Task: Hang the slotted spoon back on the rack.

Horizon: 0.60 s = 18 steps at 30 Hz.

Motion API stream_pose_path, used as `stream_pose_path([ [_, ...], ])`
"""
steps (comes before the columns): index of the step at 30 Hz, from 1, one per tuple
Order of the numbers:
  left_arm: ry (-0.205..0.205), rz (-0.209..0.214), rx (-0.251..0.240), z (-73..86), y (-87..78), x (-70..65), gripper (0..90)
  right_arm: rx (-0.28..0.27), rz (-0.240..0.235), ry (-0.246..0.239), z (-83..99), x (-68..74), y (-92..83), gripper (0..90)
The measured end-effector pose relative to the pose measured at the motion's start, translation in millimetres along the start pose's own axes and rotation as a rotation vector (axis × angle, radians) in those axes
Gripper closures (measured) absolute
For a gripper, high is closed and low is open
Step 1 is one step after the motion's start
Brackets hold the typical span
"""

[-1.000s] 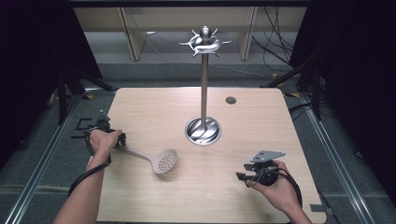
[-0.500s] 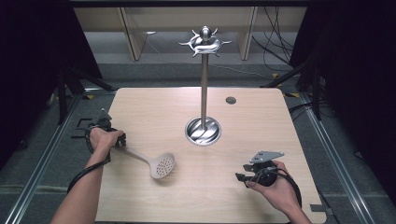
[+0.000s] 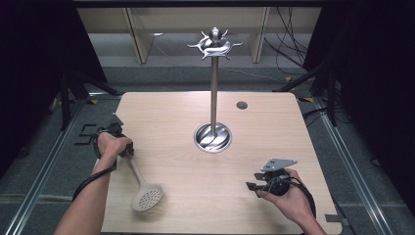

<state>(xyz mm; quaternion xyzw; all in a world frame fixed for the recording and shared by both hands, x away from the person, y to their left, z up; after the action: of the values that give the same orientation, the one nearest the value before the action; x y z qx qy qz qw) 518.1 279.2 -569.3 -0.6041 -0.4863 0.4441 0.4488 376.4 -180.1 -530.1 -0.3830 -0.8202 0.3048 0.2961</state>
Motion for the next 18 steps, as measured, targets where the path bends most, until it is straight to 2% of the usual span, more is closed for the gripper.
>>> stream_pose_path([
  [3,0.040,0.009,0.005,-0.4,0.1,-6.6,67.5,-0.001,-0.002,-0.001,-0.1,0.4,-0.1,51.4],
  [5,0.107,-0.016,0.018,-0.1,-0.4,-9.4,69.3,-0.003,-0.002,-0.001,-0.3,0.2,-0.2,51.4],
  [6,0.125,-0.013,0.015,0.0,-0.3,-11.4,69.3,-0.003,0.001,-0.002,-0.3,-0.1,-0.1,51.4],
  [8,0.134,-0.015,0.005,0.4,-0.3,-14.2,69.3,-0.003,0.001,-0.003,-0.3,-0.3,-0.3,51.4],
  [9,0.109,-0.013,-0.021,-1.3,1.1,-17.8,69.4,-0.003,0.002,-0.003,-0.2,-0.3,-0.5,51.4],
  [10,0.106,-0.011,-0.038,-2.1,2.2,-19.9,69.4,-0.003,0.002,-0.004,-0.2,-0.4,-0.5,51.4],
  [12,0.164,-0.004,-0.007,2.1,-0.6,-20.0,69.4,-0.002,0.002,-0.005,0.0,-0.4,-0.5,51.4],
  [13,0.135,-0.001,-0.037,-0.1,0.7,-23.7,69.4,-0.002,0.002,-0.005,-0.1,-0.4,-0.5,51.4],
  [15,0.136,0.002,-0.062,-1.4,-0.2,-27.0,69.4,-0.003,0.002,-0.004,-0.3,-0.2,-0.6,51.4],
  [17,0.154,0.005,-0.081,-1.1,-1.6,-27.8,69.4,-0.003,0.003,-0.005,-0.2,-0.3,-0.7,51.4],
  [18,0.158,0.010,-0.075,-0.7,-3.8,-28.9,69.4,-0.002,0.003,-0.004,-0.2,-0.3,-0.7,51.4],
])
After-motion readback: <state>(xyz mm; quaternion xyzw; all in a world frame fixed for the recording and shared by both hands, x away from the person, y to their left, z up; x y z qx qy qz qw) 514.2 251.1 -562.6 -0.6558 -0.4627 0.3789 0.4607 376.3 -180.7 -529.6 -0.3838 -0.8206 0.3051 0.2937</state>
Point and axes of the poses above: each handheld gripper's, and its own axes: y roughly forward along the jaws, z roughly out of its underside, x roughly to its left, the point moved 9 cm from there along y, roughly forward along the jaws, and after that the axes turned 13 degrees about y, right-handed, at the moved point
